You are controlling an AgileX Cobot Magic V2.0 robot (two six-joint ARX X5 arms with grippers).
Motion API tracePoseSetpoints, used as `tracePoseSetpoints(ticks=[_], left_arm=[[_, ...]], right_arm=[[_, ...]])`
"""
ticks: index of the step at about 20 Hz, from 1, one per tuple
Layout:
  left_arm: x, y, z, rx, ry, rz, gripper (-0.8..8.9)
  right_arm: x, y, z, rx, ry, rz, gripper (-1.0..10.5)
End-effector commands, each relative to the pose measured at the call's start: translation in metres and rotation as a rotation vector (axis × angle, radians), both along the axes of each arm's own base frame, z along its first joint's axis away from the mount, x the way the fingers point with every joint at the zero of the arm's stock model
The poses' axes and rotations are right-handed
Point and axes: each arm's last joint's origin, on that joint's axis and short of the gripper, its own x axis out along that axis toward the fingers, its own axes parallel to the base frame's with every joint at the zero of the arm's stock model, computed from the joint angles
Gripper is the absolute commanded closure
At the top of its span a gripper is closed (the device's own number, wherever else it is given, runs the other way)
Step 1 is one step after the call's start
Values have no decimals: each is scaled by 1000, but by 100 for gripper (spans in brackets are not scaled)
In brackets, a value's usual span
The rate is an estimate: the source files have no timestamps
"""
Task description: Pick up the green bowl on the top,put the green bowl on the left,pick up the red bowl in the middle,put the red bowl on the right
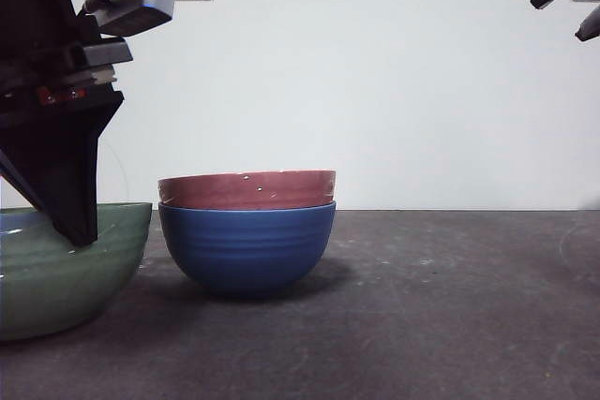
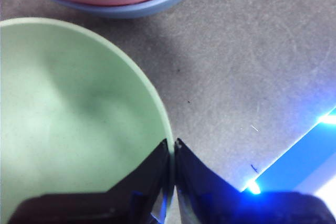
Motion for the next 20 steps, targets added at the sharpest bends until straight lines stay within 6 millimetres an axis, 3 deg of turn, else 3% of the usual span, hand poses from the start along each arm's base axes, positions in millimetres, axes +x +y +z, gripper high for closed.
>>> tracePoseSetpoints(ticks=[1,3,6,10,15,20], left_arm=[[-1,0,-3,3,11,0,715],[-1,0,-3,4,12,2,497],[-2,2,2,-4,10,12,491],[-11,11,46,-78,-69,14,492],[-23,42,114,-228,-253,81,491],[-34,94,132,-187,-323,258,491]], right_arm=[[1,0,1,4,-6,2,665],[1,1,1,5,-7,5,662],[1,9,5,34,-48,75,663],[5,33,24,-4,-122,216,663],[27,86,47,-89,-144,391,664],[45,153,47,-201,-82,577,664]])
